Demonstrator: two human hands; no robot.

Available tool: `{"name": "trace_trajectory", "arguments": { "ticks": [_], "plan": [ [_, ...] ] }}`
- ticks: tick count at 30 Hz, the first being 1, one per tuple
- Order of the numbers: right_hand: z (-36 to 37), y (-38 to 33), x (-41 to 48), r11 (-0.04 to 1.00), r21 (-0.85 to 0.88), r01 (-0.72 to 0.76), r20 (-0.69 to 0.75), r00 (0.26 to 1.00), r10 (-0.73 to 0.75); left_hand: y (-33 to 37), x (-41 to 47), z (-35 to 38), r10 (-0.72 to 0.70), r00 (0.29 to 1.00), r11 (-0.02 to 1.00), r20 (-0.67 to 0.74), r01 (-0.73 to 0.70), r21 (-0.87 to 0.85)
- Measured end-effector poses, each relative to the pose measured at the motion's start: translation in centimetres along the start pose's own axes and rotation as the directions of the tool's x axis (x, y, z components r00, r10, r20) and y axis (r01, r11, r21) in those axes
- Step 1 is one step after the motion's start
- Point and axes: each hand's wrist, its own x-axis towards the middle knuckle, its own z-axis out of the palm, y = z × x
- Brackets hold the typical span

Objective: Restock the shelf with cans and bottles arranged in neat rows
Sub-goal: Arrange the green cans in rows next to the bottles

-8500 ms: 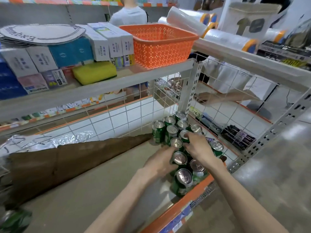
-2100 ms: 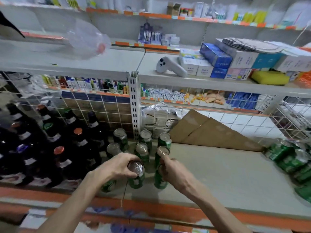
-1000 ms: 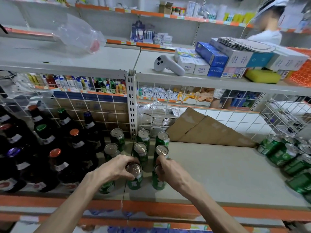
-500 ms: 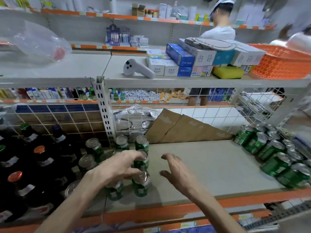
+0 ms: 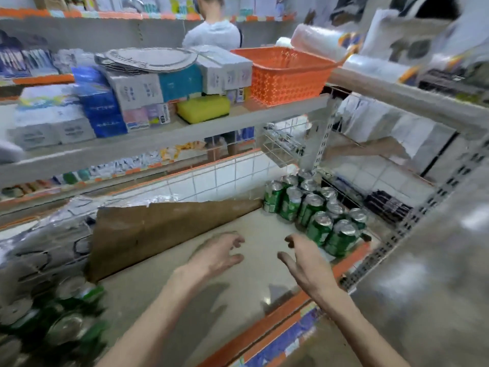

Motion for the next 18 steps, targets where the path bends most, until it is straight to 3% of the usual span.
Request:
{"name": "trace_trajectory", "arguments": {
  "ticks": [7,11,18],
  "plan": [
    [-4.8,10.3,5.9,0.948,-0.271,-0.169,-0.098,0.984,0.148,9.0,11.5,3.1,0.076,0.997,0.996,-0.001,-0.076,-0.037],
    [-5.8,13.8,6.8,0.951,-0.178,-0.254,-0.083,0.967,0.242,12.6,15.2,4.8,0.079,0.994,0.989,0.073,-0.069,-0.133],
    [-5.6,17.3,7.8,0.970,-0.064,-0.235,0.063,0.969,0.238,16.3,19.7,8.8,0.106,0.990,0.992,0.095,-0.099,-0.073]
  ]
}}
